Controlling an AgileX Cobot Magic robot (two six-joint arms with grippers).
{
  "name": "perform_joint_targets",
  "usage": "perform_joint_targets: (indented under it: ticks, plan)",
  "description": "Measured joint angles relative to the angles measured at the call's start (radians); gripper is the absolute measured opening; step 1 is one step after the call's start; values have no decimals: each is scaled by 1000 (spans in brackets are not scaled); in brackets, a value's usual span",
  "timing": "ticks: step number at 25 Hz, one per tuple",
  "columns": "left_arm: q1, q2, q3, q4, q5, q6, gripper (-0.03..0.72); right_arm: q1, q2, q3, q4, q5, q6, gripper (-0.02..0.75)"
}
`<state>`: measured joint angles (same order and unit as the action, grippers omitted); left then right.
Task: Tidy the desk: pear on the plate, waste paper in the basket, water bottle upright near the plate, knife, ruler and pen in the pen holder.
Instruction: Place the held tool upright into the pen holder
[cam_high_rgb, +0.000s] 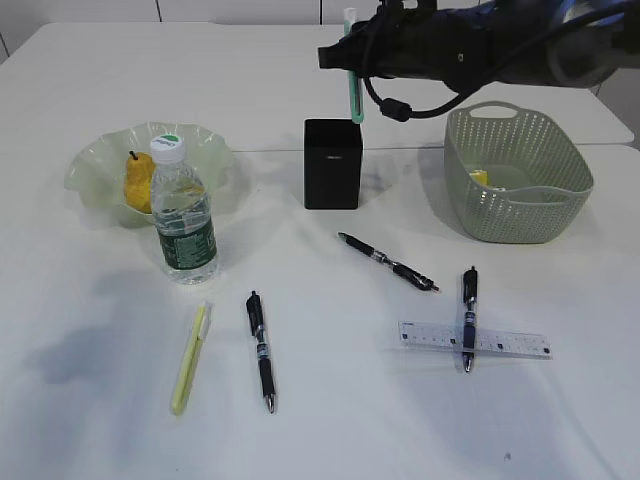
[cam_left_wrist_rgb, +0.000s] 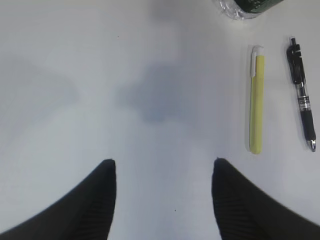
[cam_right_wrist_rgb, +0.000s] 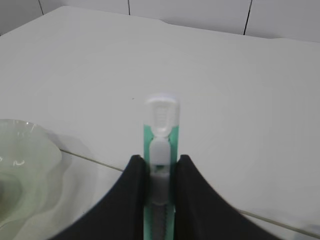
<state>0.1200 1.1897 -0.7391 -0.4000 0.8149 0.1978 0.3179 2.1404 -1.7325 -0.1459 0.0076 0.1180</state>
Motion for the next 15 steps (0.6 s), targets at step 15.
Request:
perform_joint_targets:
  ticks: [15]
  plan:
    - [0, 0, 0, 0, 0, 0, 429, 0, 155, -47, 2, -181, 62, 114]
